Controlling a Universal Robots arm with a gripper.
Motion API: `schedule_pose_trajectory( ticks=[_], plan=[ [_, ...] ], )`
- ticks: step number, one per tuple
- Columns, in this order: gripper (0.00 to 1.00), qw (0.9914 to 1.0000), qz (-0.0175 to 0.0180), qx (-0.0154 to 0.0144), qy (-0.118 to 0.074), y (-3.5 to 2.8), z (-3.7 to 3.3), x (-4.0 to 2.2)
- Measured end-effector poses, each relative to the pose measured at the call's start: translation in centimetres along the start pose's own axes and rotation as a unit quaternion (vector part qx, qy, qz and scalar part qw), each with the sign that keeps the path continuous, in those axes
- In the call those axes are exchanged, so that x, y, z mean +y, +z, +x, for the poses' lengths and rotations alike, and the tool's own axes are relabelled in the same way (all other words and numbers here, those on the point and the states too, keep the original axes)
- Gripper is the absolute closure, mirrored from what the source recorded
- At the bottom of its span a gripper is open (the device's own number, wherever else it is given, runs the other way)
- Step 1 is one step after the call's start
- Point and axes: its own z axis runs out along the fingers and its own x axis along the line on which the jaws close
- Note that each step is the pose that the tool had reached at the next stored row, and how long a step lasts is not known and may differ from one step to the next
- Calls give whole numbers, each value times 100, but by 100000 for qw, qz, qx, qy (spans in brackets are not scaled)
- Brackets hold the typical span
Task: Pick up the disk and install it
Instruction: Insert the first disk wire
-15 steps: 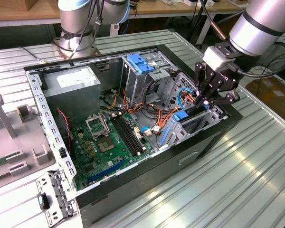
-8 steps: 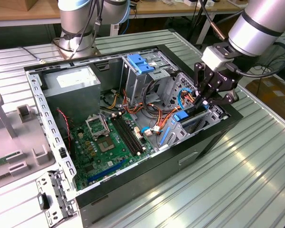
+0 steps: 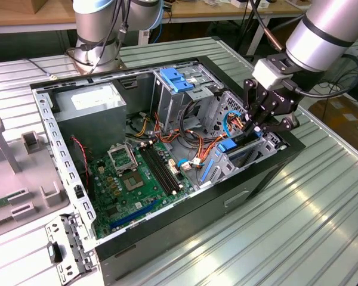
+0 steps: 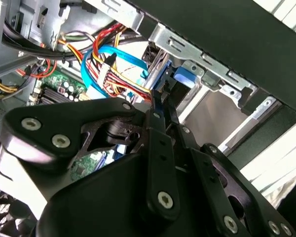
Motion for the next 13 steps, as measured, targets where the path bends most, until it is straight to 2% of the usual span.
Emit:
schedule_pose_trajectory(
  ticks=[5, 13],
  plan=[
    [83, 100000, 5, -26, 1, -33, -2, -16],
    [83, 100000, -35, -25, 5, -18, -13, -17]
  ],
)
